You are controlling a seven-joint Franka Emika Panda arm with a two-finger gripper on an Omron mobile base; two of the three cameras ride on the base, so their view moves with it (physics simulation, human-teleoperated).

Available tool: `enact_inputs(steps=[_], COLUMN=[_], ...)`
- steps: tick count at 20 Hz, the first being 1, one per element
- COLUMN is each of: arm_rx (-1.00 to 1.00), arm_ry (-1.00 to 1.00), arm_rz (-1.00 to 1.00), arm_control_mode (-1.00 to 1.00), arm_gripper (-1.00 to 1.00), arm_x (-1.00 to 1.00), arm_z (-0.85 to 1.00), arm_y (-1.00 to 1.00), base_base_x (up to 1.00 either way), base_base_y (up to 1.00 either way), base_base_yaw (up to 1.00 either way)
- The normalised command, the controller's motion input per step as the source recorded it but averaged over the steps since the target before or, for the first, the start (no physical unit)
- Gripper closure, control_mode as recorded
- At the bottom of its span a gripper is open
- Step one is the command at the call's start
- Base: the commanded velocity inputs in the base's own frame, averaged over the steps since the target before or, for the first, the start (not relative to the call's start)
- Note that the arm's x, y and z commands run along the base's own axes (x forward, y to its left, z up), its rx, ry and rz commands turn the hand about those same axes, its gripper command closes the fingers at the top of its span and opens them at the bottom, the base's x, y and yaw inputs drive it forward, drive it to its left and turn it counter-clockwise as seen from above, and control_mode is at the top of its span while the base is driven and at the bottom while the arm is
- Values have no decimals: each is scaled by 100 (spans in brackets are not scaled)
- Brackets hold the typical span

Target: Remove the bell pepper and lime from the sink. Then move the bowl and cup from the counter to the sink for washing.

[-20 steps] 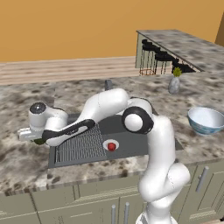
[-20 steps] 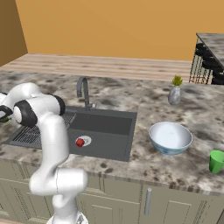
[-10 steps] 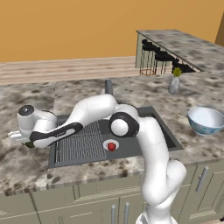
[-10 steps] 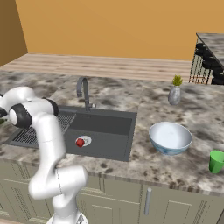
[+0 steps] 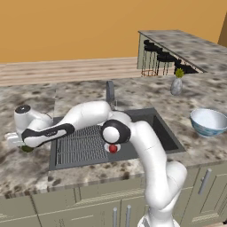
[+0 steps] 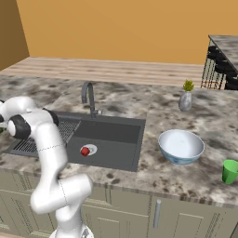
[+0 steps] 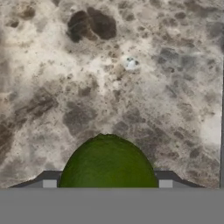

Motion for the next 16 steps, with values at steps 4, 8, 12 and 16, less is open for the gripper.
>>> enact_inputs(steps=[4,8,12,16], arm_rx=[0,0,0,0], arm_ry=[10,2,1,3], arm_rz=[-1,-3,-3,-4], arm_control_mode=[-100,-100,-100,-100], arm_gripper=[100,100,100,100], arm_x=[10,6,7,8], arm_z=[-23,-21,-23,-24], arm_y=[8,10,12,15], base_base_x=[0,0,0,0], base_base_y=[0,0,0,0], base_base_yaw=[0,0,0,0])
